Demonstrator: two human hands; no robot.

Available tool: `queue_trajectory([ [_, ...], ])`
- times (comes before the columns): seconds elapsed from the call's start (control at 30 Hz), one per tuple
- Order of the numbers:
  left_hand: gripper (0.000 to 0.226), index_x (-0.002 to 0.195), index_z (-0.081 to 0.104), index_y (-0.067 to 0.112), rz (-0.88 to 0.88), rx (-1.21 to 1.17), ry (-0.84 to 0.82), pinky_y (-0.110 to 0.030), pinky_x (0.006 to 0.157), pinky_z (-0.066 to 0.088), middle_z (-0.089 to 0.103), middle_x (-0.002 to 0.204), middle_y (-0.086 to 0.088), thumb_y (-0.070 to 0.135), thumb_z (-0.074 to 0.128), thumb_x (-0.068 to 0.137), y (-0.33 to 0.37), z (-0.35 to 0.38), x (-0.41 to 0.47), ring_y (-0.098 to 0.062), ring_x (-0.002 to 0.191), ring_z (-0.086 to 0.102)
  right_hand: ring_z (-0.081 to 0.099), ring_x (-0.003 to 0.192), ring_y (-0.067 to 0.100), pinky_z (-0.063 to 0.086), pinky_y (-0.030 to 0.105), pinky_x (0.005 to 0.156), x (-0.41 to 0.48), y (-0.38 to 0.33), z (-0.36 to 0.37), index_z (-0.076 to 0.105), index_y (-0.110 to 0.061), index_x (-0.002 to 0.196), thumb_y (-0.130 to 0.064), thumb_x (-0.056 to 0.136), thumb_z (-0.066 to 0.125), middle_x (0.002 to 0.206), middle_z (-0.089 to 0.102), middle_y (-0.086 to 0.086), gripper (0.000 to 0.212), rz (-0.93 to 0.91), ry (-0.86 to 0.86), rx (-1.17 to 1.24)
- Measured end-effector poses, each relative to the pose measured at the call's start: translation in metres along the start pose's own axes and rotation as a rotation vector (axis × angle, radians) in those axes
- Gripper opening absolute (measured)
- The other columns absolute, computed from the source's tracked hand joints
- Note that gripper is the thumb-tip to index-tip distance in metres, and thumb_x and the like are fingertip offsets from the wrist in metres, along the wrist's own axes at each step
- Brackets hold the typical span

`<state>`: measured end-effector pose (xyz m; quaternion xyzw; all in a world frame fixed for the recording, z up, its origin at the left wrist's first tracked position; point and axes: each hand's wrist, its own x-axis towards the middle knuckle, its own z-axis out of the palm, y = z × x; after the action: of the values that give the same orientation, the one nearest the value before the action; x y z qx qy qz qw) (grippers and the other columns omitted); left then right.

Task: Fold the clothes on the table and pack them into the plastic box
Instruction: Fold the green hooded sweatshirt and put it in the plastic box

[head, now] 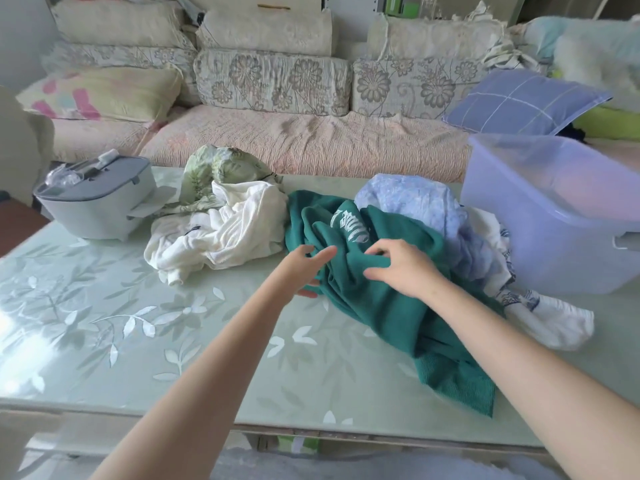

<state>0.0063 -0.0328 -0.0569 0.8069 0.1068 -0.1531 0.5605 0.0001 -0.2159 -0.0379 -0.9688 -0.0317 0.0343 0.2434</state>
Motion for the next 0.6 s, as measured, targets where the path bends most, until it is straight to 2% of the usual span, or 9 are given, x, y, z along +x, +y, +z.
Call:
queue_trajectory([
  [0.1,0.065,0.136,0.045,0.015,-0.011,-0.078,0.034,-0.038,0.079,0.057,0.054,0.12,-0.008,0.053,0.059,0.085,-0.004,0.008,0.007,-0.024,0.097,0.063,0.057,0.115,0.016,0.044,0.033,0.095,-0.006,-0.011,0.017,0.065,-0.031,0.114,-0.034,0.08,0.071,0.12,0.065,-0.009,0.035,-0.073,-0.032,0.037],
  [0.17,0.056,0.124,0.052,0.015,0.004,-0.103,0.119,-0.036,0.072,0.058,0.057,0.113,-0.008,0.049,0.067,0.082,-0.01,0.009,0.013,-0.025,0.094,0.065,0.055,0.119,0.013,0.042,0.033,0.1,-0.01,-0.016,0.023,0.063,-0.03,0.121,-0.032,0.082,0.07,0.125,0.063,-0.01,0.039,-0.108,-0.05,0.072],
  [0.2,0.046,0.115,0.054,0.016,0.005,-0.115,0.154,-0.036,0.07,0.058,0.059,0.109,-0.009,0.043,0.069,0.081,-0.013,0.009,0.016,-0.025,0.09,0.066,0.056,0.115,0.009,0.042,0.031,0.099,-0.012,-0.017,0.024,0.063,-0.03,0.122,-0.032,0.083,0.07,0.123,0.063,-0.01,0.04,-0.126,-0.064,0.108],
  [0.27,0.02,0.095,0.054,0.016,-0.003,-0.167,0.173,-0.04,0.072,0.058,0.06,0.101,-0.009,0.027,0.068,0.085,-0.018,0.009,0.021,-0.024,0.081,0.063,0.057,0.089,-0.004,0.041,0.021,0.087,-0.015,-0.02,0.022,0.064,-0.03,0.121,-0.029,0.083,0.07,0.112,0.066,-0.01,0.039,-0.162,-0.111,0.152],
  [0.33,0.011,0.089,0.05,0.014,-0.003,-0.234,0.172,-0.042,0.073,0.056,0.059,0.097,-0.01,0.015,0.061,0.089,-0.019,0.008,0.025,-0.024,0.073,0.06,0.054,0.075,-0.009,0.041,0.016,0.08,-0.017,-0.023,0.013,0.066,-0.029,0.118,-0.029,0.082,0.072,0.102,0.067,-0.011,0.037,-0.192,-0.189,0.173],
  [0.4,0.007,0.095,0.048,0.012,0.031,-0.253,0.212,-0.041,0.068,0.056,0.057,0.103,-0.013,0.012,0.054,0.092,-0.015,0.002,0.029,-0.028,0.076,0.062,0.062,0.085,-0.006,0.047,0.018,0.087,-0.015,-0.025,0.001,0.071,-0.031,0.109,-0.034,0.081,0.073,0.1,0.071,-0.012,0.028,-0.225,-0.232,0.204],
  [0.47,0.008,0.1,0.044,0.01,0.069,-0.254,0.292,-0.041,0.065,0.058,0.056,0.108,-0.016,0.013,0.048,0.094,-0.009,-0.01,0.033,-0.035,0.087,0.064,0.064,0.096,-0.001,0.048,0.027,0.095,-0.005,-0.024,-0.016,0.073,-0.034,0.101,-0.041,0.079,0.071,0.1,0.072,-0.014,0.023,-0.244,-0.135,0.185],
  [0.53,0.009,0.098,0.043,0.007,0.106,-0.235,0.381,-0.044,0.069,0.057,0.057,0.103,-0.017,0.014,0.043,0.093,-0.004,-0.027,0.036,-0.034,0.085,0.062,0.055,0.119,0.013,0.037,0.036,0.107,0.019,-0.016,-0.036,0.065,-0.036,0.118,-0.047,0.08,0.068,0.121,0.065,-0.008,0.04,-0.179,0.04,0.002],
  [0.6,0.007,0.097,0.042,0.008,0.148,-0.189,0.483,-0.042,0.074,0.051,0.054,0.093,-0.013,0.014,0.041,0.093,0.005,-0.044,0.033,-0.026,0.08,0.054,0.031,0.139,0.026,0.021,0.045,0.114,0.041,-0.002,-0.053,0.042,-0.034,0.141,-0.055,0.081,0.065,0.147,0.043,-0.002,0.067,-0.003,0.076,-0.182],
])
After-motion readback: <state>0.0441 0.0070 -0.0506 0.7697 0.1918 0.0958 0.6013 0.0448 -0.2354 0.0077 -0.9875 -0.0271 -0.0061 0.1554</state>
